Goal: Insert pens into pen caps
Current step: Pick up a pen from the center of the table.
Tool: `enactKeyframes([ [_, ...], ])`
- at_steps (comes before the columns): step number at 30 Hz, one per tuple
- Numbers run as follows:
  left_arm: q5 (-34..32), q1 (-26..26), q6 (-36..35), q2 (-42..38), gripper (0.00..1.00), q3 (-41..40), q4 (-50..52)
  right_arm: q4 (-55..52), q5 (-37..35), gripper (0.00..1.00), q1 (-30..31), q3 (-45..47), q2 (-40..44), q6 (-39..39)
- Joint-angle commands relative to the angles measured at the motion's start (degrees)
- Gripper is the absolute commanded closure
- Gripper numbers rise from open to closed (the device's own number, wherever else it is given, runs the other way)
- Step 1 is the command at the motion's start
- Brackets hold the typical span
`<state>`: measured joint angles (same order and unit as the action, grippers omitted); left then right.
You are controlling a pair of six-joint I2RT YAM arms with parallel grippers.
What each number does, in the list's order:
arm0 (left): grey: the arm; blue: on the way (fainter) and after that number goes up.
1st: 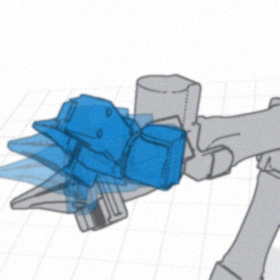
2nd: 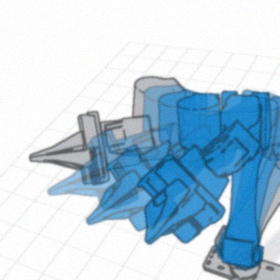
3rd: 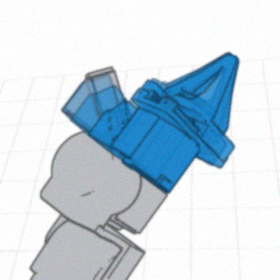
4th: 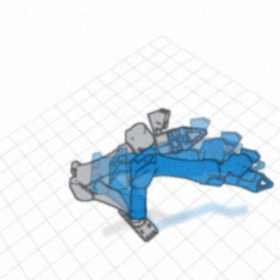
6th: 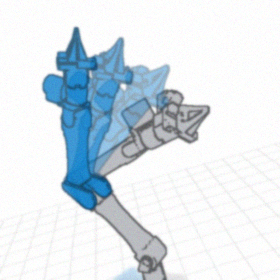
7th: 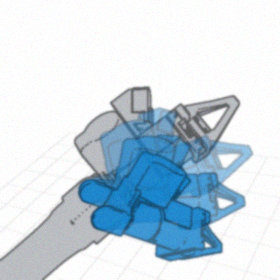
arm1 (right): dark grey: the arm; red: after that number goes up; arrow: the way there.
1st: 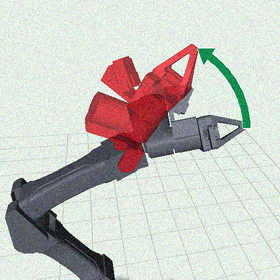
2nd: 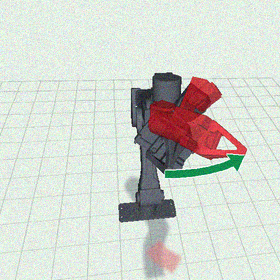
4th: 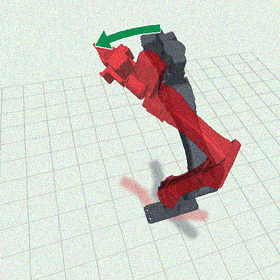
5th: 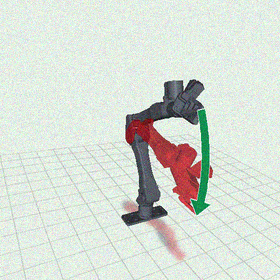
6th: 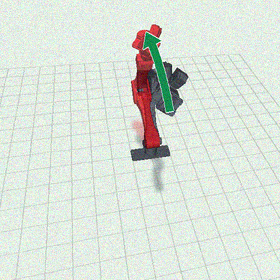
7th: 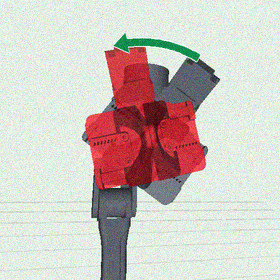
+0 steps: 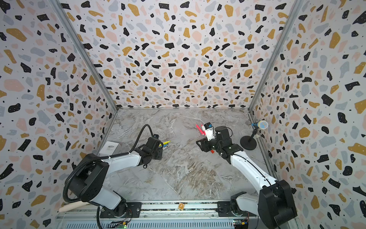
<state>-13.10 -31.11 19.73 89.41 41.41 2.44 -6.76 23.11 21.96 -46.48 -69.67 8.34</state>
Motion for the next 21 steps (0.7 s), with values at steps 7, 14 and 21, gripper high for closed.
enactKeyframes([
  [7, 1.2, 0.4, -1.3, 2.1, 0.46, 2.5, -1.8, 1.4, 0.7, 0.43, -0.2, 1.3, 2.2, 0.7],
  [14, 1.3, 0.4, -1.5, 2.7, 0.47, 3.1, -1.8, 2.0, 0.8, 0.43, -0.2, 1.5, 1.8, 1.1],
  [21, 4.2, 0.4, -1.8, 3.9, 0.50, 3.0, -1.6, 1.7, 0.3, 0.44, -0.2, 1.3, 2.0, 1.2],
])
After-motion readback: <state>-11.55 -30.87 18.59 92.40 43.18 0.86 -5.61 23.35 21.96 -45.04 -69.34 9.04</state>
